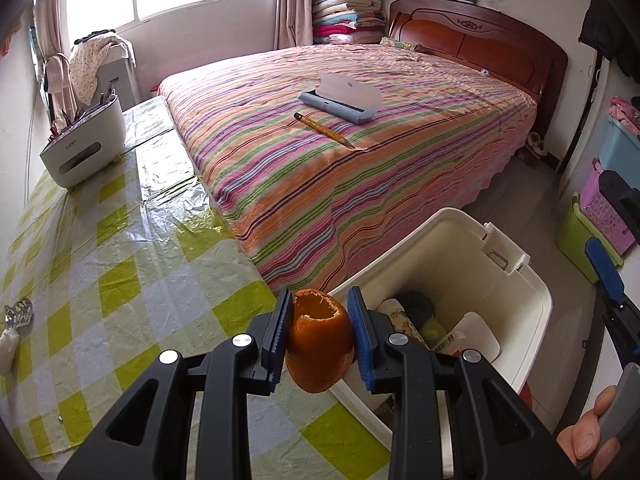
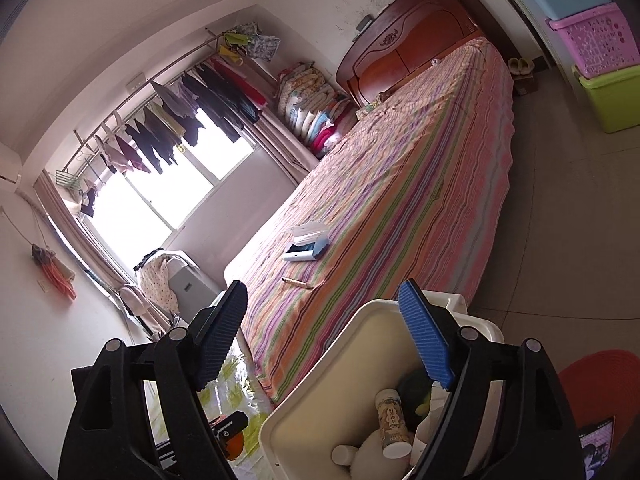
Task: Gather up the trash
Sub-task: 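Open right tool to drop pill tube while left tool drops orange into bin, then move both tools back to the table toward the tissue and blister pack, then close left tool on white tissue while right tool grasps silver blister pack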
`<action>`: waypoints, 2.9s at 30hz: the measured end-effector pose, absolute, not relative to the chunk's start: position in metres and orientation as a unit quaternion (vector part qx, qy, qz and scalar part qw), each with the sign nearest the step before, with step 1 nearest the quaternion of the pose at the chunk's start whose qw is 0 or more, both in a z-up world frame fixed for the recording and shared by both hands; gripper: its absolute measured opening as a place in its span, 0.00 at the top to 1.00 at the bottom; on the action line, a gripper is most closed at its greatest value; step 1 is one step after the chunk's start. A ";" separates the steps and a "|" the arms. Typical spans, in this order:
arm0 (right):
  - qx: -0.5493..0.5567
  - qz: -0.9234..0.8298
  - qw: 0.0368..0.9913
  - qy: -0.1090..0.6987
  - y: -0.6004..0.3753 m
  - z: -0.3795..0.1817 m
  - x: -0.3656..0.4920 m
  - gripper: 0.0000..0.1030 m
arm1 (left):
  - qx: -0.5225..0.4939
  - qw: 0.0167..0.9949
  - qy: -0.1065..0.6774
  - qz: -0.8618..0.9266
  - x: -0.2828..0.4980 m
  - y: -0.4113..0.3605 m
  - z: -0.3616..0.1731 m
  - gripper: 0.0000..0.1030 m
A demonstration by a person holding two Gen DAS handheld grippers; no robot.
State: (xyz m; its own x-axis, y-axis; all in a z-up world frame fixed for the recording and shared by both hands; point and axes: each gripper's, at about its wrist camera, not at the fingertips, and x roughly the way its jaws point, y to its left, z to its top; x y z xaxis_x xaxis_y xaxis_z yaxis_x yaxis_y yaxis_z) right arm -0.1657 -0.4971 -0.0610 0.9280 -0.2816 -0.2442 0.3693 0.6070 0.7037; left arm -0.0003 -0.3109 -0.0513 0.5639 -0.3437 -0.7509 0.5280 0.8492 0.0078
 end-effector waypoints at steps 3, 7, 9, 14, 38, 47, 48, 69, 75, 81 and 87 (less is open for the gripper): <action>0.411 -0.181 0.892 0.049 -0.500 -0.062 -0.167 0.24 | 0.119 0.874 0.399 -0.252 0.001 -0.320 -0.056 0.73; 0.416 -0.180 0.890 0.045 -0.500 -0.062 -0.168 0.24 | 0.123 0.870 0.403 -0.256 0.001 -0.330 -0.059 0.72; 0.419 -0.180 0.889 0.043 -0.502 -0.063 -0.169 0.24 | 0.124 0.869 0.404 -0.257 0.001 -0.334 -0.060 0.72; 0.422 -0.179 0.888 0.042 -0.504 -0.065 -0.168 0.23 | 0.135 0.866 0.401 -0.265 -0.002 -0.348 -0.062 0.70; 0.397 -0.177 0.899 0.061 -0.490 -0.063 -0.157 0.22 | 0.181 0.893 0.367 -0.186 -0.001 -0.290 -0.048 0.28; 0.377 -0.166 0.907 0.081 -0.471 -0.059 -0.144 0.21 | 0.162 0.902 0.376 -0.136 0.014 -0.226 -0.048 0.28; 0.374 -0.164 0.909 0.084 -0.468 -0.059 -0.142 0.21 | 0.157 0.903 0.377 -0.133 0.015 -0.219 -0.047 0.28; 0.307 -0.110 0.933 0.150 -0.396 -0.053 -0.090 0.19 | 0.037 0.920 0.389 0.031 0.062 -0.021 -0.040 0.28; 0.278 -0.094 0.942 0.160 -0.376 -0.050 -0.081 0.19 | -0.058 0.902 0.419 0.087 0.088 0.051 -0.054 0.28; 0.248 -0.085 0.951 0.162 -0.358 -0.046 -0.079 0.19 | -0.101 0.879 0.452 0.111 0.114 0.087 -0.075 0.28; 0.209 -0.055 0.961 0.171 -0.331 -0.043 -0.070 0.19 | -0.090 0.877 0.457 0.117 0.131 0.093 -0.080 0.28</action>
